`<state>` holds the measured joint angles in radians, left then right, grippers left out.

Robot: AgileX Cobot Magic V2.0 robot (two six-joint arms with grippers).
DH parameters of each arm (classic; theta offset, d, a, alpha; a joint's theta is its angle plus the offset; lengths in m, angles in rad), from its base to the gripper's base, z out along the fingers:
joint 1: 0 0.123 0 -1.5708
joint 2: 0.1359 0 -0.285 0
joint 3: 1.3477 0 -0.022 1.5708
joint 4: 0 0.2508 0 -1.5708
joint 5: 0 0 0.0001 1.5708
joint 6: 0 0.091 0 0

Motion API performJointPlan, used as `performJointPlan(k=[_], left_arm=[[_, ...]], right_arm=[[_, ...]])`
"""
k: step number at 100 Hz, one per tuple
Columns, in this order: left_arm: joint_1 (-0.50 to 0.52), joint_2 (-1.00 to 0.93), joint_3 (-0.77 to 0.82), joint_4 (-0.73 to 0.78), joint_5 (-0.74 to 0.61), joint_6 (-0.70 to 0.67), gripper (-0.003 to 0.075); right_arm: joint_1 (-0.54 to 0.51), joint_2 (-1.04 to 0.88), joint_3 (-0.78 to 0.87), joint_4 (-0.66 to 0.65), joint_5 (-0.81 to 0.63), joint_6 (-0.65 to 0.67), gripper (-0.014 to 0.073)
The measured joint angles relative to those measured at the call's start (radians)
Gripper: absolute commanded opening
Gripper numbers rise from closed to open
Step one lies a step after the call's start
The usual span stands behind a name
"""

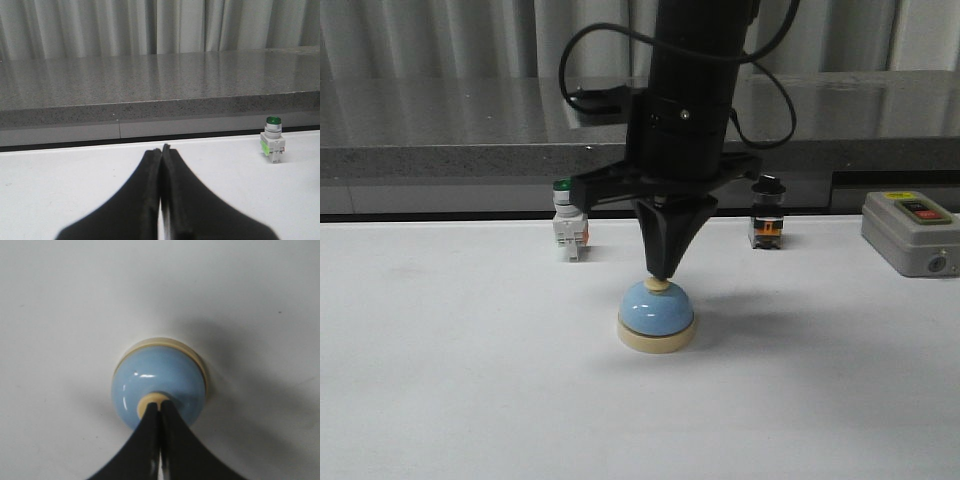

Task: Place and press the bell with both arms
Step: 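Lift the right gripper off the bell and withdraw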

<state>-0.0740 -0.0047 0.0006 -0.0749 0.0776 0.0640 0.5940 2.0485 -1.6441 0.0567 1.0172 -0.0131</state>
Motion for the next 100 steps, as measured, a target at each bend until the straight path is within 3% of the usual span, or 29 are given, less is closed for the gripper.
performJointPlan(k=[18,49,100], left_arm=[[0.000,0.000,0.000,0.000,0.000,0.000,-0.0020],[0.000,0.000,0.000,0.000,0.000,0.000,-0.0020],[0.000,0.000,0.000,0.000,0.000,0.000,-0.0020]], right_arm=[[-0.047,-0.090,0.000,0.004,0.023,0.000,-0.0060],[-0.235,-0.221,0.034,0.004,0.080,0.005,-0.0060],[-0.539,-0.491,0.380,0.005,-0.008,0.035,-0.0060]])
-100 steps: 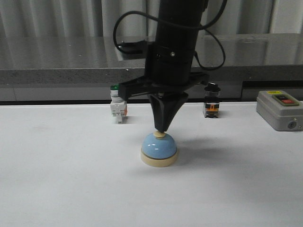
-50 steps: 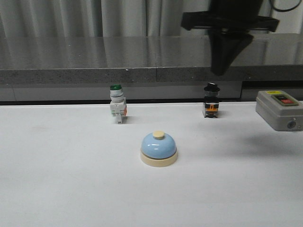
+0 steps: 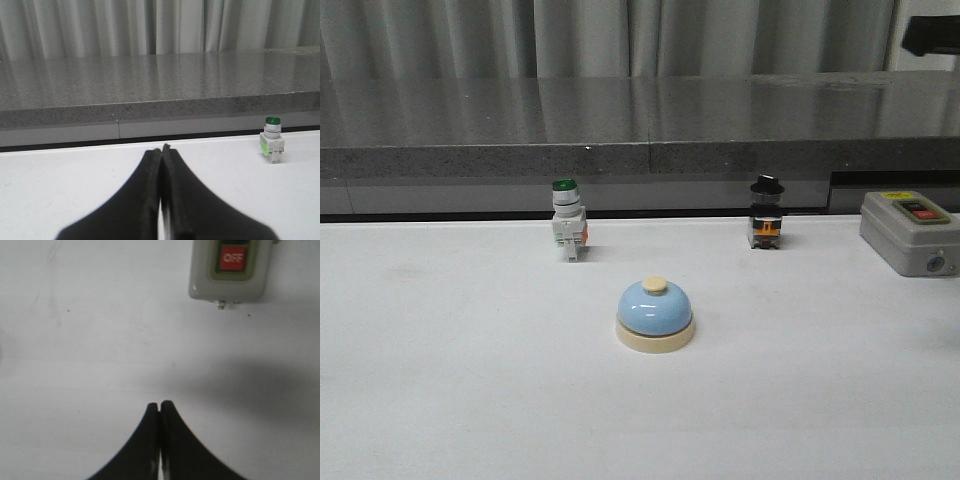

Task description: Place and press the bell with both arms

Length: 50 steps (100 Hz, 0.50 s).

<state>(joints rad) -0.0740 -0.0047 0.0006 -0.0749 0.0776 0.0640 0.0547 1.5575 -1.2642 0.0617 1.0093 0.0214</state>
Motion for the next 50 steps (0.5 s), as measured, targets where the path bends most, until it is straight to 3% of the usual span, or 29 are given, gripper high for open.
performJointPlan(k=[50], left_arm=[[0.000,0.000,0.000,0.000,0.000,0.000,-0.0020]], right_arm=[[-0.041,-0.541,0.464,0.027,-0.179,0.002,-0.0060]])
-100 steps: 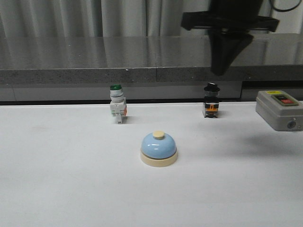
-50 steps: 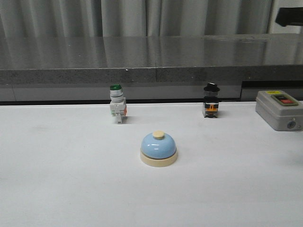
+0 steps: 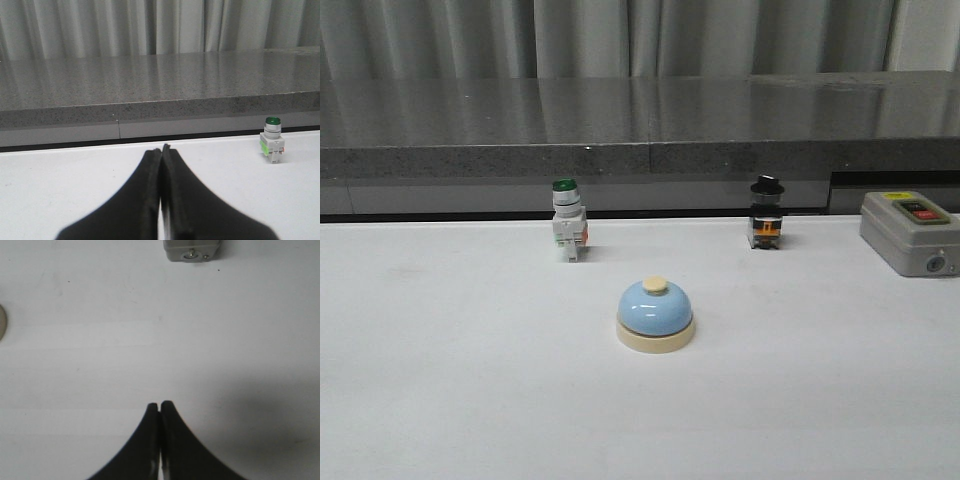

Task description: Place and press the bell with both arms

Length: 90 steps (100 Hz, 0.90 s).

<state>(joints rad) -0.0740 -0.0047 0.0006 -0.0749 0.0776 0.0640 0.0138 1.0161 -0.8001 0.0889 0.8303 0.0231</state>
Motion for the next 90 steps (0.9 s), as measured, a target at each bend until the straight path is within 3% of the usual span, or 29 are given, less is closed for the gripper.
performJointPlan(k=[47,90], left_arm=[[0.000,0.000,0.000,0.000,0.000,0.000,-0.0020],[0.000,0.000,0.000,0.000,0.002,0.000,-0.0020]], right_arm=[[0.000,-0.616,0.273,0.010,-0.175,0.000,-0.0060],[0.000,-1.018,0.504,-0.046,-0.251,0.001,-0.0060]])
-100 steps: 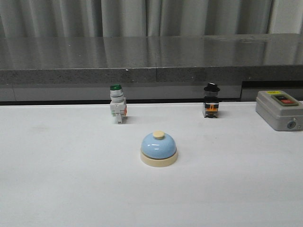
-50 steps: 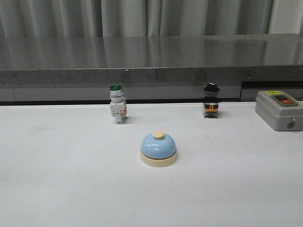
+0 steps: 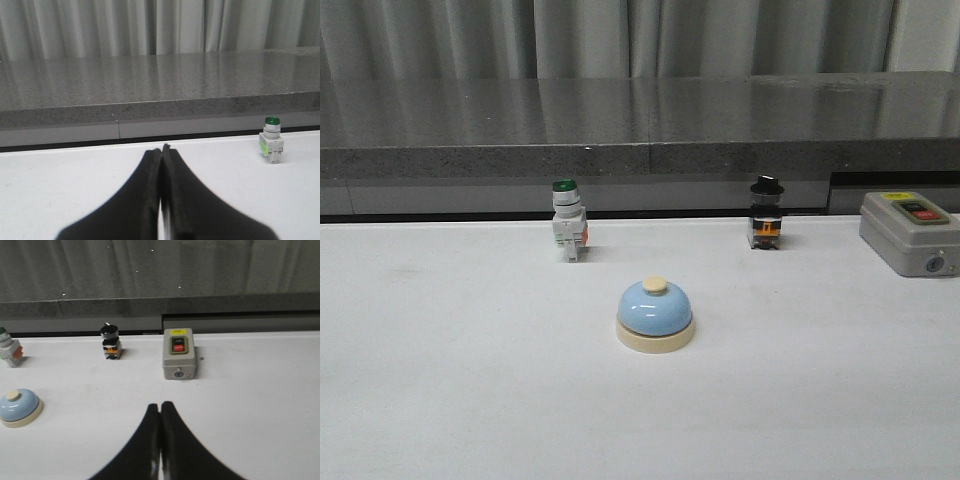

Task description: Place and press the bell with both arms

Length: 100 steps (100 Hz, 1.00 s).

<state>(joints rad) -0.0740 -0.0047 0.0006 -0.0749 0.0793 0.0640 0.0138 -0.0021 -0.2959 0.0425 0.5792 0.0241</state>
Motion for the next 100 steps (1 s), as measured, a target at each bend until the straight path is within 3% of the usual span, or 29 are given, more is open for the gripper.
performJointPlan(k=[17,33,55,100], left_arm=[[0.000,0.000,0.000,0.000,-0.004,0.000,-0.0020],[0.000,0.000,0.000,0.000,-0.004,0.000,-0.0020],[0.000,0.000,0.000,0.000,-0.004,0.000,-0.0020],[0.000,0.000,0.000,0.000,-0.006,0.000,-0.0020]], right_arm=[[0.000,-0.009,0.043,-0.061,-0.061,0.095,-0.0060],[0.000,-0.009,0.112,-0.167,-0.222,0.154,-0.0060],[0.000,-0.009,0.258,-0.181,-0.434,0.162,-0.0060],[0.000,-0.009,0.321,-0.160,-0.512,0.162,-0.0060]])
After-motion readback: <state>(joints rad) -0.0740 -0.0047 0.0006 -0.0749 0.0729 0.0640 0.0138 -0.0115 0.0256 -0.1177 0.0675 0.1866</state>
